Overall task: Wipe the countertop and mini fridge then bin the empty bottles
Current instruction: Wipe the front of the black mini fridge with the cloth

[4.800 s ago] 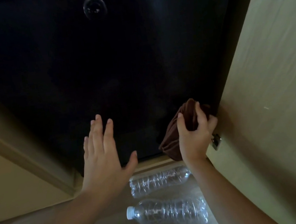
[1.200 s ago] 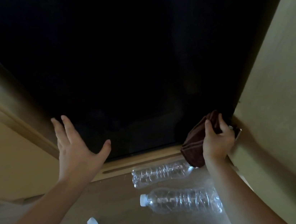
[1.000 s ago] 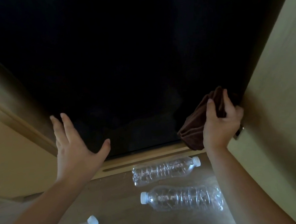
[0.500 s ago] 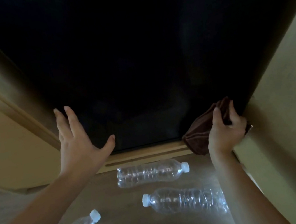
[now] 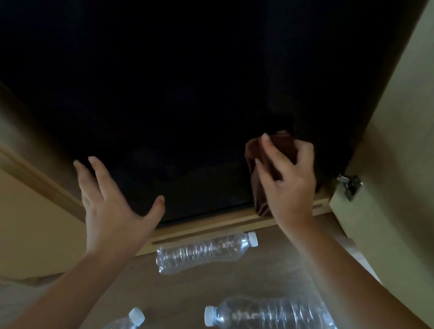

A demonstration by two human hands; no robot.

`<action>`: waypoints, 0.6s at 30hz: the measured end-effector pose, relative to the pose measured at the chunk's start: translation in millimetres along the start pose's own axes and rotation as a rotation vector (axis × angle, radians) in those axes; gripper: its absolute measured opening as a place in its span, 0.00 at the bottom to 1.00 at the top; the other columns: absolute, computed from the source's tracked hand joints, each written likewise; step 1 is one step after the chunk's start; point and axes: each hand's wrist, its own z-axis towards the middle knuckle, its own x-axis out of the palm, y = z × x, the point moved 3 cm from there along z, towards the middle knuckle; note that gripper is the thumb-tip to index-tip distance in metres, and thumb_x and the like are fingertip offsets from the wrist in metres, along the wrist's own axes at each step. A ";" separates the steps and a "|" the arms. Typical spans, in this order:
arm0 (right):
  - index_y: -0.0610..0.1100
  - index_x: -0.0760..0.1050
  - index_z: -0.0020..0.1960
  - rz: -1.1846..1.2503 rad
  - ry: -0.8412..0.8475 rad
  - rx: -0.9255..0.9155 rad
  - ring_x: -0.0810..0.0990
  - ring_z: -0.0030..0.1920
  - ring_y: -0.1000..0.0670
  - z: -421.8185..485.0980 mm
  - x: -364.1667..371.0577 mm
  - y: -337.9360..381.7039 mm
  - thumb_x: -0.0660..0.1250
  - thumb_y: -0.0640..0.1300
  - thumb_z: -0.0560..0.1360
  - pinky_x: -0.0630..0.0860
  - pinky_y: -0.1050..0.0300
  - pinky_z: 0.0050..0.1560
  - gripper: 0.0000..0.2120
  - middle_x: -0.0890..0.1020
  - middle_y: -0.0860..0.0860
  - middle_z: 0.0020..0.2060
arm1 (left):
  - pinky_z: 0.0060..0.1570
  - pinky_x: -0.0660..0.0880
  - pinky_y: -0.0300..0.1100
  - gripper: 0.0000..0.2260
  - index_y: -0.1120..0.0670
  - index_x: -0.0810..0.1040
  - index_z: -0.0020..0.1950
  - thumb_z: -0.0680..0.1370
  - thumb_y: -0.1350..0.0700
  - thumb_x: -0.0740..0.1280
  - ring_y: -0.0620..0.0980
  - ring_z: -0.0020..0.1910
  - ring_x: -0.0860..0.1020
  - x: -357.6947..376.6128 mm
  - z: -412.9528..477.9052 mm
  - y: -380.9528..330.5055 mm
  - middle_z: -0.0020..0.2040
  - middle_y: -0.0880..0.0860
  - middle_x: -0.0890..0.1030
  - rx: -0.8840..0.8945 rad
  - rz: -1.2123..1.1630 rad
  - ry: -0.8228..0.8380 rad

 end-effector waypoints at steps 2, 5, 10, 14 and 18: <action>0.39 0.73 0.62 0.043 -0.145 0.157 0.73 0.53 0.48 10.7 -18.5 -17.1 0.69 0.38 0.71 0.67 0.70 0.58 0.19 0.71 0.35 0.53 | 0.66 0.52 0.50 0.50 0.53 0.40 0.74 0.67 0.45 0.72 0.60 0.73 0.46 -1.7 0.0 0.8 0.75 0.60 0.42 0.002 0.007 0.008; 0.37 0.72 0.62 0.073 -0.320 0.322 0.73 0.55 0.46 24.8 -37.3 -32.1 0.68 0.38 0.72 0.65 0.74 0.59 0.19 0.71 0.34 0.54 | 0.66 0.54 0.52 0.50 0.54 0.40 0.74 0.67 0.45 0.72 0.61 0.73 0.47 -4.2 -0.5 2.3 0.75 0.61 0.43 0.015 0.025 0.023; 0.38 0.74 0.61 0.119 -0.313 0.270 0.72 0.58 0.49 13.3 -9.6 -7.3 0.68 0.37 0.72 0.67 0.71 0.59 0.17 0.69 0.37 0.56 | 0.67 0.53 0.52 0.50 0.55 0.40 0.74 0.67 0.44 0.71 0.60 0.73 0.47 -5.0 -1.5 1.8 0.75 0.61 0.42 0.023 0.016 0.040; 0.40 0.76 0.59 0.115 -0.190 0.167 0.72 0.55 0.53 -2.1 16.9 15.4 0.69 0.36 0.71 0.71 0.68 0.56 0.16 0.70 0.40 0.54 | 0.67 0.54 0.51 0.49 0.52 0.38 0.74 0.68 0.42 0.70 0.59 0.73 0.46 -5.8 -1.9 3.2 0.75 0.58 0.40 0.025 -0.001 0.057; 0.40 0.75 0.59 0.128 -0.100 0.148 0.73 0.53 0.52 -2.6 13.5 11.1 0.70 0.36 0.70 0.69 0.73 0.56 0.18 0.69 0.41 0.54 | 0.67 0.55 0.52 0.49 0.53 0.38 0.74 0.68 0.43 0.70 0.60 0.73 0.46 -6.3 -2.4 2.1 0.75 0.58 0.41 0.033 0.001 0.065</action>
